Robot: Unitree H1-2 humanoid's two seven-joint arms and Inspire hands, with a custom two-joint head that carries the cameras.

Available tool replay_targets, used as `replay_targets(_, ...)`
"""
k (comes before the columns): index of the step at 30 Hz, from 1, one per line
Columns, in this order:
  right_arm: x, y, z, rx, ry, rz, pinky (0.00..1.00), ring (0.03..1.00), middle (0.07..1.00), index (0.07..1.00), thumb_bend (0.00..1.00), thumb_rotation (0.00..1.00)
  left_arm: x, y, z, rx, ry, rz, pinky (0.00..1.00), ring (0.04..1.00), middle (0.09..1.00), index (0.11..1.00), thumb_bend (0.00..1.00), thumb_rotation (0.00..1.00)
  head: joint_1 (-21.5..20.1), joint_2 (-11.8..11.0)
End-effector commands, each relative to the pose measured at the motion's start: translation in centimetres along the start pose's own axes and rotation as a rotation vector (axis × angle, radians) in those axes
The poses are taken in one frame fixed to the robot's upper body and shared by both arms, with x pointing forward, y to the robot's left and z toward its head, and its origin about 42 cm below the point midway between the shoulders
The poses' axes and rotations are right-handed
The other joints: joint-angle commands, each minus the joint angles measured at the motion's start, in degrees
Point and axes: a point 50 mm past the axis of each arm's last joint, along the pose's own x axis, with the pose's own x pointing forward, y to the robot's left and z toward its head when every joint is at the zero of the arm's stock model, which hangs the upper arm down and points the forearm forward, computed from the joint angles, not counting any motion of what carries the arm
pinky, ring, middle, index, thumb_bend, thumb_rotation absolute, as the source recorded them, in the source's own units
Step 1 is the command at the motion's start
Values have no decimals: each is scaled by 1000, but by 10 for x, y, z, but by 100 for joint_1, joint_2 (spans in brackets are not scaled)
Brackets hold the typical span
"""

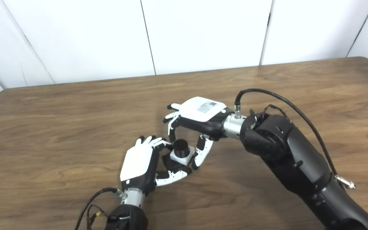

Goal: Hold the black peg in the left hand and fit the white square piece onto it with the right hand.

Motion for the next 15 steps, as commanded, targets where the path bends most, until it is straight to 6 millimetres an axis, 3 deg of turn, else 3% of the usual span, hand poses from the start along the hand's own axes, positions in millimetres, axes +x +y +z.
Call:
replay_targets(1,2,-25,0,-39,-4,-68,954,1000,901,633,1000,245,4,9,0,10,-5,21,1000,935,866,761,898,574,4,4)
replay_targets(15,-6,-29,-10,-5,59,-83,955,1000,912,667,1000,228,0,32,-28,-5,47,42,1000,954,910,904,968,602,-37,-81)
